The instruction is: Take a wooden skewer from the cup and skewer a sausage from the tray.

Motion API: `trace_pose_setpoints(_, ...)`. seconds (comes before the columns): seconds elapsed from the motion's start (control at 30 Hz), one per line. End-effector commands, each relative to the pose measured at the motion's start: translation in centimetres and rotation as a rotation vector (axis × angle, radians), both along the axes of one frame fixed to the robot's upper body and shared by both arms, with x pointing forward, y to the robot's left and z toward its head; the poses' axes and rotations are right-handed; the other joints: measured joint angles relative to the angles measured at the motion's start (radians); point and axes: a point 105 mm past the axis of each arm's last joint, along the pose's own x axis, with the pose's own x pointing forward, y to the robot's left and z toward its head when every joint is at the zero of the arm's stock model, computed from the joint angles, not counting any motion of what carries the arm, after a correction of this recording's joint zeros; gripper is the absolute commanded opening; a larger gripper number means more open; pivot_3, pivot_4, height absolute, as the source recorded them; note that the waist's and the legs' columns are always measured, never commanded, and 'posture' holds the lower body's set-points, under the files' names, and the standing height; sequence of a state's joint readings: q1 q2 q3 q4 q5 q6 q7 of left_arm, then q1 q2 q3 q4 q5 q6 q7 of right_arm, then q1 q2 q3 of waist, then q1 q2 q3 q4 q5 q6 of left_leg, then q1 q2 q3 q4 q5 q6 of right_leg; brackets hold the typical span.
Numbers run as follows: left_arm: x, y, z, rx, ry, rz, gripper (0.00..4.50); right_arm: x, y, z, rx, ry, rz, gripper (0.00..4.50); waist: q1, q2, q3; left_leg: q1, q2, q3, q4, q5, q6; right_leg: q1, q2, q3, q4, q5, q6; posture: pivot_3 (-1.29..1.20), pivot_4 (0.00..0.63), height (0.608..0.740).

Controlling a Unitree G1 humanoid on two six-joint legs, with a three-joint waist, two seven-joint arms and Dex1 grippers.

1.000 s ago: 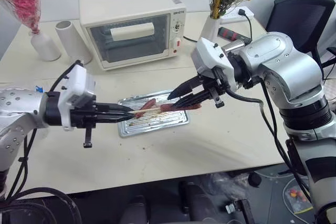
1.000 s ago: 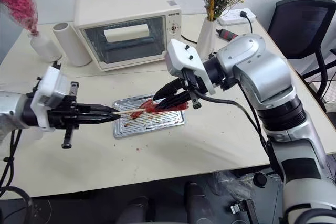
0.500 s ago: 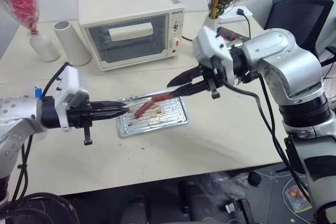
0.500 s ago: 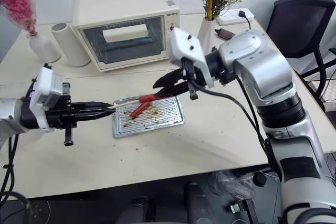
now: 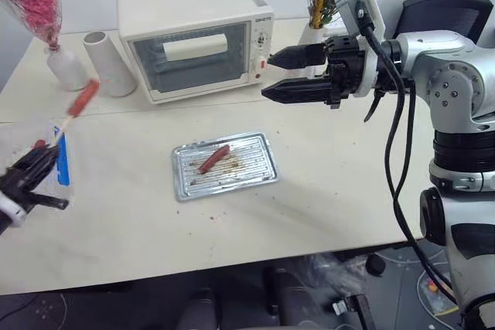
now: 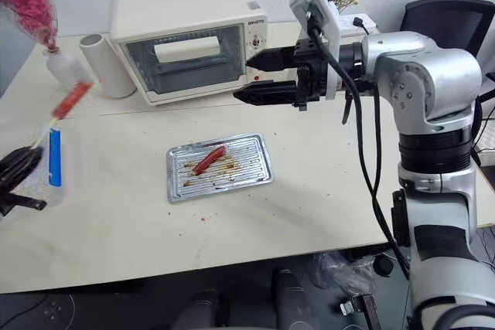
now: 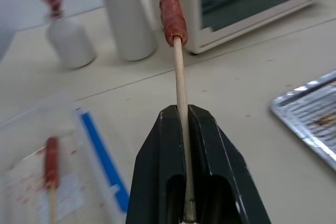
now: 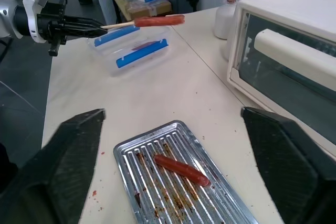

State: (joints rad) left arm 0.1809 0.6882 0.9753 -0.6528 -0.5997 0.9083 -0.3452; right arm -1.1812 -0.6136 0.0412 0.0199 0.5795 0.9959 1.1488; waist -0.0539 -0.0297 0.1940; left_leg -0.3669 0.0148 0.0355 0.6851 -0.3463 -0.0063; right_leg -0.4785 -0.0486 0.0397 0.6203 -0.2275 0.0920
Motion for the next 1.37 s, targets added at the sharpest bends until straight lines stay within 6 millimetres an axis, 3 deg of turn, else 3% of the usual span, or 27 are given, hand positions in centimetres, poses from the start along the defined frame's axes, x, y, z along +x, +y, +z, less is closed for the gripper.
trace_pose_setpoints(0.03,-0.6,2.4,-0.5,0.023,0.008,0.116,0.00,-1.1,0.2,1.3,0.002,-0.086,0.037,4.43,0.000,0.000,0.000,0.000,0.000,0.000,0.000,0.000,0.000,0.000,0.000,0.000,0.000,0.000,0.000,0.00,0.150,0.740)
trace_pose_setpoints(0.27,-0.7,6.5,-2.8,-0.024,0.037,0.267,0.00,-1.6,-0.3,1.3,-0.011,-0.104,0.051,4.43,0.000,0.000,0.000,-0.001,0.000,0.000,0.000,0.000,0.000,0.000,-0.001,-0.001,0.000,0.000,0.000,0.00,0.150,0.740)
trace_pose_setpoints(0.4,0.2,7.5,-3.5,-0.046,0.041,0.279,0.00,-1.7,-0.5,1.2,-0.013,-0.101,0.050,4.43,-0.001,0.000,0.000,-0.001,0.000,-0.001,0.000,0.000,0.000,0.000,-0.005,-0.001,0.000,0.000,0.000,0.00,0.150,0.740)
trace_pose_setpoints(0.63,1.1,7.0,-2.7,-0.017,0.034,0.211,1.92,-1.3,-0.9,0.8,-0.023,-0.107,0.032,4.50,-0.002,-0.001,-0.001,-0.001,-0.001,-0.001,0.000,0.000,0.000,0.000,-0.011,-0.003,0.000,0.000,0.000,0.00,0.150,0.740)
trace_pose_setpoints(0.73,-0.8,7.3,-1.3,0.022,0.014,0.219,2.79,-0.9,-1.7,0.3,-0.050,-0.120,0.013,4.50,-0.004,-0.001,-0.001,-0.002,-0.001,-0.001,-0.001,0.000,0.001,0.000,-0.011,-0.004,0.000,0.000,0.000,0.00,0.150,0.740)
trace_pose_setpoints(0.83,-2.9,6.4,0.8,0.070,-0.009,0.158,2.79,-0.5,-2.8,-0.2,-0.086,-0.140,0.002,4.50,-0.003,-0.002,-0.001,-0.002,0.000,-0.001,-0.002,-0.001,0.001,0.000,-0.012,-0.007,-0.002,0.000,0.000,0.00,0.150,0.740)
trace_pose_setpoints(0.97,-8.1,5.5,3.0,0.098,0.028,0.062,2.79,0.4,-5.2,-0.8,-0.154,-0.162,-0.009,4.50,-0.003,-0.002,-0.001,-0.003,0.000,0.000,-0.002,-0.002,0.002,0.000,-0.013,-0.008,-0.009,0.000,0.000,0.00,0.150,0.740)
trace_pose_setpoints(1.17,-14.8,6.4,2.0,0.020,0.149,0.066,2.79,1.3,-6.4,-0.3,-0.155,-0.175,0.015,4.50,-0.008,0.000,0.000,0.000,-0.001,0.004,-0.002,-0.004,0.004,0.000,-0.012,-0.008,-0.010,-0.001,-0.001,0.00,0.150,0.740)
trace_pose_setpoints(1.33,-16.5,7.5,1.3,-0.017,0.160,0.150,2.79,2.1,-6.0,-0.3,-0.147,-0.174,0.024,4.50,-0.006,0.000,0.000,0.003,-0.001,0.004,-0.002,-0.003,0.003,0.002,-0.004,-0.008,-0.009,-0.002,-0.006,0.00,0.150,0.740)
trace_pose_setpoints(1.37,-16.4,7.5,1.2,-0.008,0.169,0.154,2.79,2.1,-5.9,-0.3,-0.147,-0.174,0.031,4.50,-0.006,0.000,0.000,0.005,0.000,0.004,-0.002,-0.003,0.003,0.004,-0.002,-0.007,-0.009,-0.006,-0.013,0.00,0.150,0.740)
